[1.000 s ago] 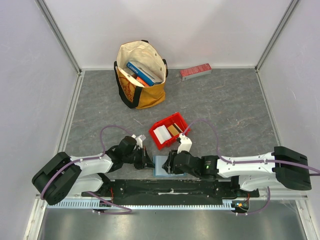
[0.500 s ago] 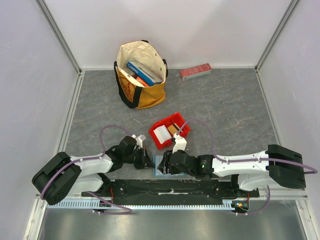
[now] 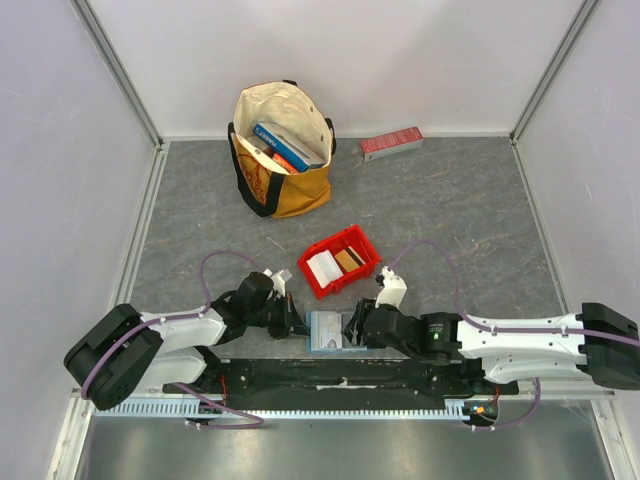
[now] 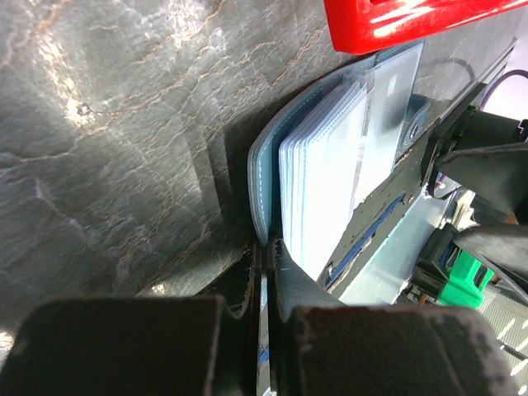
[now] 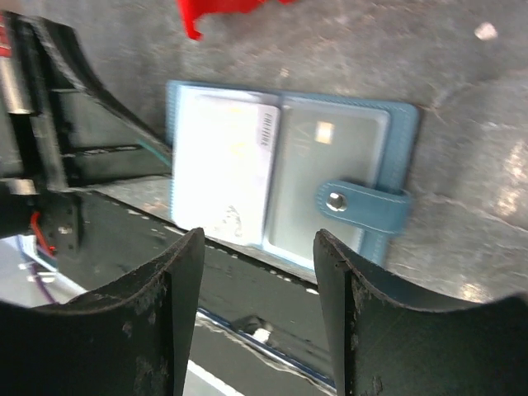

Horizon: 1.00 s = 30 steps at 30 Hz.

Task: Put the credit cards into the card holder
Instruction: Turn over the card holder at the center of the board.

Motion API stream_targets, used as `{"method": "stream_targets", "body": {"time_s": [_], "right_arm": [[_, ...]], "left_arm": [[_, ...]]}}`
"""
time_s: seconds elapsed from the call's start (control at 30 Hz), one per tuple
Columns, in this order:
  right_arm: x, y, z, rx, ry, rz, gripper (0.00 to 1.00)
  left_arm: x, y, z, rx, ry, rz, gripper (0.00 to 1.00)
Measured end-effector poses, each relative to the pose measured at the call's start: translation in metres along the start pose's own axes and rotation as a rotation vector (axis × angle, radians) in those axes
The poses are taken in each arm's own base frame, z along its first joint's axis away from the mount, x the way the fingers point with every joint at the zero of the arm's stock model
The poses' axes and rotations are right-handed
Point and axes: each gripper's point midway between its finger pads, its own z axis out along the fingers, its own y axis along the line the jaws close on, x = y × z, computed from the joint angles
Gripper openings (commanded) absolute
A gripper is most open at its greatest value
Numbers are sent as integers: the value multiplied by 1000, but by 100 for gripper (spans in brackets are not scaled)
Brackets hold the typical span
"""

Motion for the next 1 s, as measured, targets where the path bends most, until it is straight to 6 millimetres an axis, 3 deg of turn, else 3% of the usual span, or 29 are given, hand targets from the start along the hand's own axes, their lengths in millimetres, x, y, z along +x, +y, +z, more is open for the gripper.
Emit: {"method": "stream_targets", "body": {"time_s": [0.13, 0.5, 1.0], "right_arm": [[13, -19, 1, 51, 41, -7, 63], [35, -38, 15, 136, 109, -31, 63], [34, -21, 21, 71, 108, -70, 59]], "left_arm": [[0, 0, 0, -1, 1, -1, 2], [0, 0, 0, -5, 3, -3, 2], [0, 0, 0, -5, 3, -3, 2]]}}
